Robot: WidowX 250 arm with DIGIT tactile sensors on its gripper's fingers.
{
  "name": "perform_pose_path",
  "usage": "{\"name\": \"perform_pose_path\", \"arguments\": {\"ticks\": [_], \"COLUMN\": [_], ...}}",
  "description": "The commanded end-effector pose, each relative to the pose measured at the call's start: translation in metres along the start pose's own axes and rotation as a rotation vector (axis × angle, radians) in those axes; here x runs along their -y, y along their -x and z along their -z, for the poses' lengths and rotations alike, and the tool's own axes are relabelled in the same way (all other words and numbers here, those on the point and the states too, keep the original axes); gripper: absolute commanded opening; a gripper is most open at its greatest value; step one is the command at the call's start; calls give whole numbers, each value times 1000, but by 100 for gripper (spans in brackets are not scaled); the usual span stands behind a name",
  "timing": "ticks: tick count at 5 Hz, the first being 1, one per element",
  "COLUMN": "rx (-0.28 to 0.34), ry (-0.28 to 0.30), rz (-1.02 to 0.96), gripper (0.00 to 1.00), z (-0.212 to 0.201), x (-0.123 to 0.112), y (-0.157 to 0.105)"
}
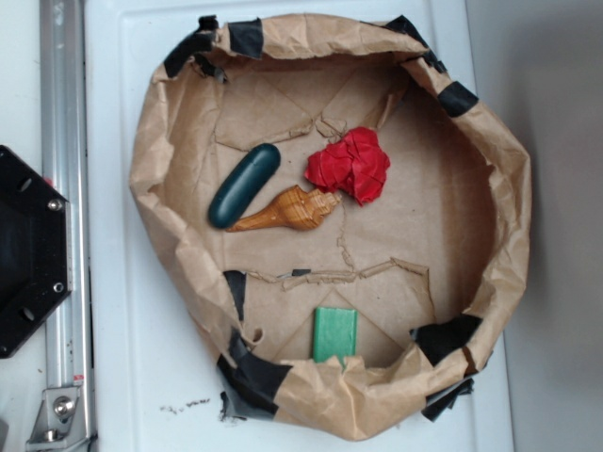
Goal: Grab the shell.
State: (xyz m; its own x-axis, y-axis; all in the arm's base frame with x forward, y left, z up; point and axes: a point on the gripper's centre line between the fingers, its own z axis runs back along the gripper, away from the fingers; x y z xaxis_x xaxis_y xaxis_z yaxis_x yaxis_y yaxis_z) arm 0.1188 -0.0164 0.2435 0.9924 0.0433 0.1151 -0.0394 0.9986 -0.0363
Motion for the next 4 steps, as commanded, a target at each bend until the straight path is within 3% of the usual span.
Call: {"name": "perform_pose_path", "arguments": {"ticks": [1, 2, 3, 4], "rx": [0, 17, 47, 36], "ry": [0, -110, -2, 46], "rz": [0, 12, 14, 2], "gripper": [100, 100, 100, 100], "z": [0, 39, 56, 71], "x": [0, -14, -31, -49], "y": [0, -44, -72, -92]}}
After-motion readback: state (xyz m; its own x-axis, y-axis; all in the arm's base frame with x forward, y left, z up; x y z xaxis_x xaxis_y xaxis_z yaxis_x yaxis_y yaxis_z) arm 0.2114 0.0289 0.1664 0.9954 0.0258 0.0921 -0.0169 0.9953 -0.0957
